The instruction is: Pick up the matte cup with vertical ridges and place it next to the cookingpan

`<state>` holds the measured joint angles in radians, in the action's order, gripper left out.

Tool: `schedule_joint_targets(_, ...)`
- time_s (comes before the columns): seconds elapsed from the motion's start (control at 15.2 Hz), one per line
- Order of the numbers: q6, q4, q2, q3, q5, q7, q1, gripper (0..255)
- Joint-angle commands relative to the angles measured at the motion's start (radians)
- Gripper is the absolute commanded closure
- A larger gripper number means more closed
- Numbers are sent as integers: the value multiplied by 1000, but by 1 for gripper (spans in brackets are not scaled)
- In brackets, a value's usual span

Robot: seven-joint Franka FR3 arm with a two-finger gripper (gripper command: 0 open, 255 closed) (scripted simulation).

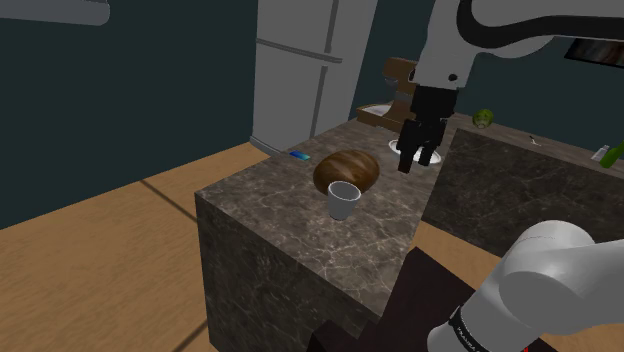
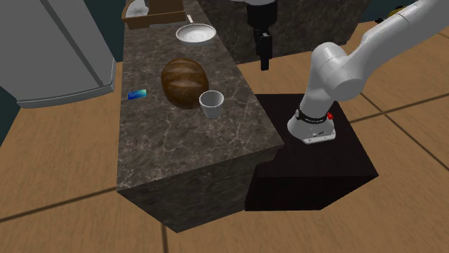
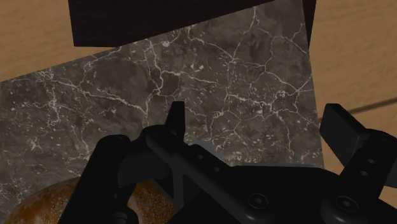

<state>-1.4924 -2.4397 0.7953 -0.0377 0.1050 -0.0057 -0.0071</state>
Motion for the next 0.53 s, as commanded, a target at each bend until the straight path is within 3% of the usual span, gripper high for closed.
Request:
schedule_joint_targets(0.0,0,0,0,0,0,0,0,0)
schedule_joint_targets(0.46,-223,-14,-211,56,-13,-77,-24,0)
